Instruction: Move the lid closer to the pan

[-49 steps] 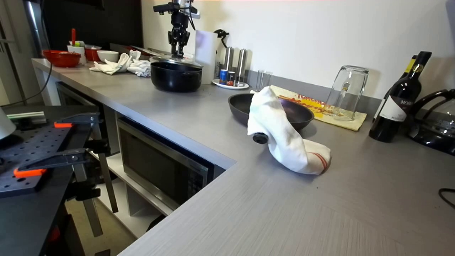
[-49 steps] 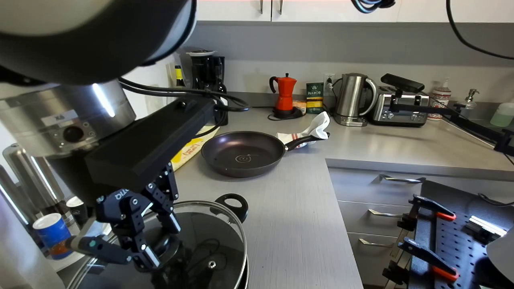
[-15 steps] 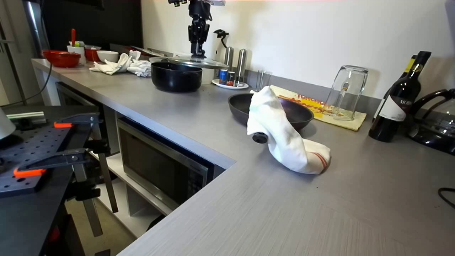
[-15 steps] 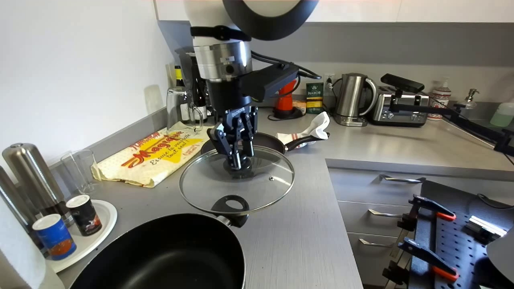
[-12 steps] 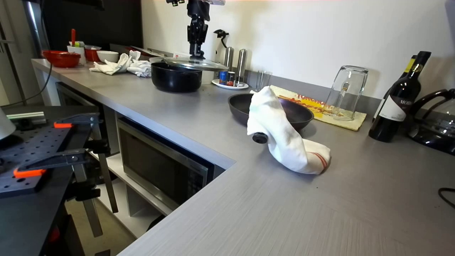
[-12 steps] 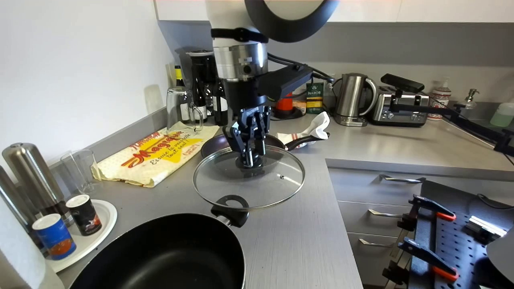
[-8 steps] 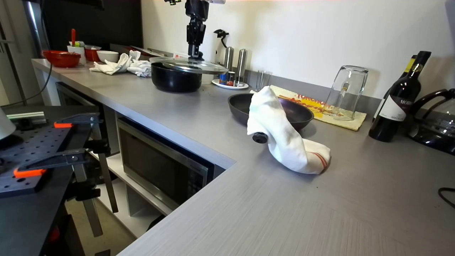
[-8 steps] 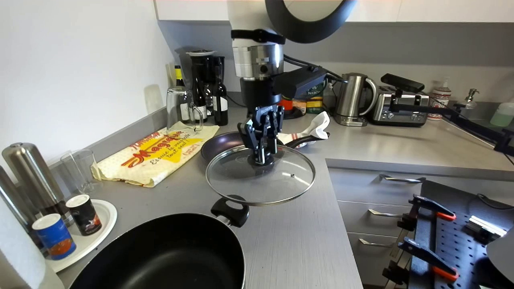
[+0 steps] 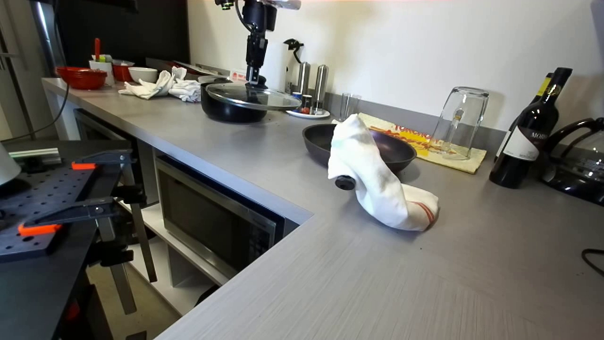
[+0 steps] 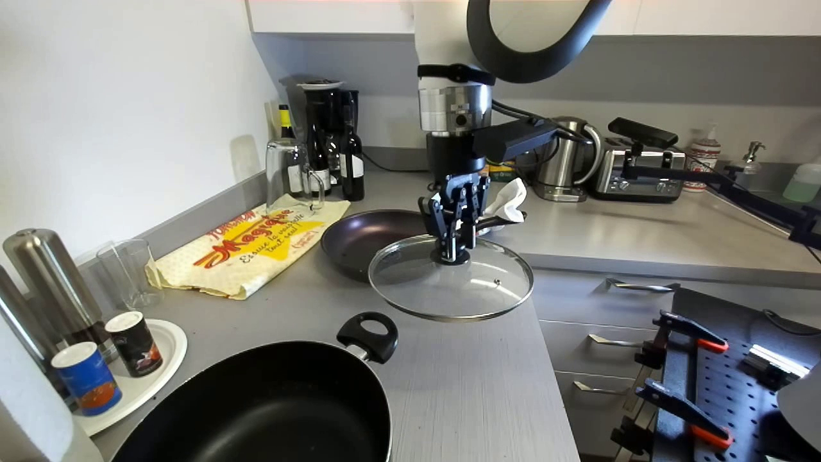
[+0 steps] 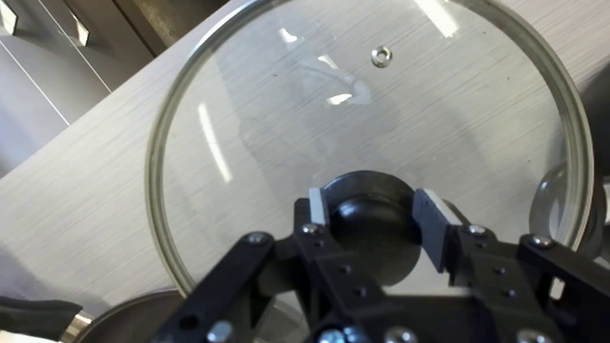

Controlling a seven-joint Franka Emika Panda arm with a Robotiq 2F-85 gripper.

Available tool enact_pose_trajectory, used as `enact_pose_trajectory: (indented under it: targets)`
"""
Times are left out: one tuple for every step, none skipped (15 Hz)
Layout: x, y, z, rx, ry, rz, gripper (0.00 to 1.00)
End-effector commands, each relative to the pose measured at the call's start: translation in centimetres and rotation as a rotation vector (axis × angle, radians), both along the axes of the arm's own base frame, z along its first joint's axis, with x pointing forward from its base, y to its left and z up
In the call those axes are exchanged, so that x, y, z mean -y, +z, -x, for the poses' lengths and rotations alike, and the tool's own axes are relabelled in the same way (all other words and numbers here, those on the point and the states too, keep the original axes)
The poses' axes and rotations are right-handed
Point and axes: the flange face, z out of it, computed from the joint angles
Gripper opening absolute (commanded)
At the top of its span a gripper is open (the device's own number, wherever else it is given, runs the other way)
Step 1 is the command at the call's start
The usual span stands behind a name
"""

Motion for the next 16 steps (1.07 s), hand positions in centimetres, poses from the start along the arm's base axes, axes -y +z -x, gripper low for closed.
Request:
enact_pose_trajectory:
  targets:
    - [1.7,-0.3,0.3,0.0,-0.042,-0.017,0.23]
    - [2.1,-0.6,0.3,-0.007,-0.049,-0.016,0.23]
    - [2.4,-1.2,0.2,-0.019,-0.056,-0.012,0.23]
    - [2.6,-1.5,0.2,-0.026,-0.06,-0.009,0.23]
    - [2.7,-2.0,0.2,-0.034,-0.064,-0.008,0.23]
    - [2.8,-2.5,0.2,-0.041,-0.063,-0.007,0.23]
    - [2.6,-3.0,0.1,-0.045,-0.063,-0.006,0.23]
    - [2.5,-3.4,0.1,-0.048,-0.062,-0.009,0.23]
    - [2.3,-3.9,0.0,-0.046,-0.06,-0.008,0.23]
    - [2.1,-4.4,-0.1,-0.046,-0.06,-0.012,0.23]
    - [2.0,-5.1,-0.2,-0.044,-0.059,-0.012,0.23]
    - [1.8,-5.7,-0.4,-0.039,-0.059,-0.007,0.23]
    - [1.7,-6.2,-0.5,-0.03,-0.062,-0.007,0.23]
    - [1.7,-6.7,-0.6,-0.027,-0.062,-0.011,0.23]
    - [1.6,-7.2,-0.7,-0.016,-0.062,-0.012,0.23]
    - [1.5,-7.8,-0.9,-0.013,-0.066,-0.014,0.23]
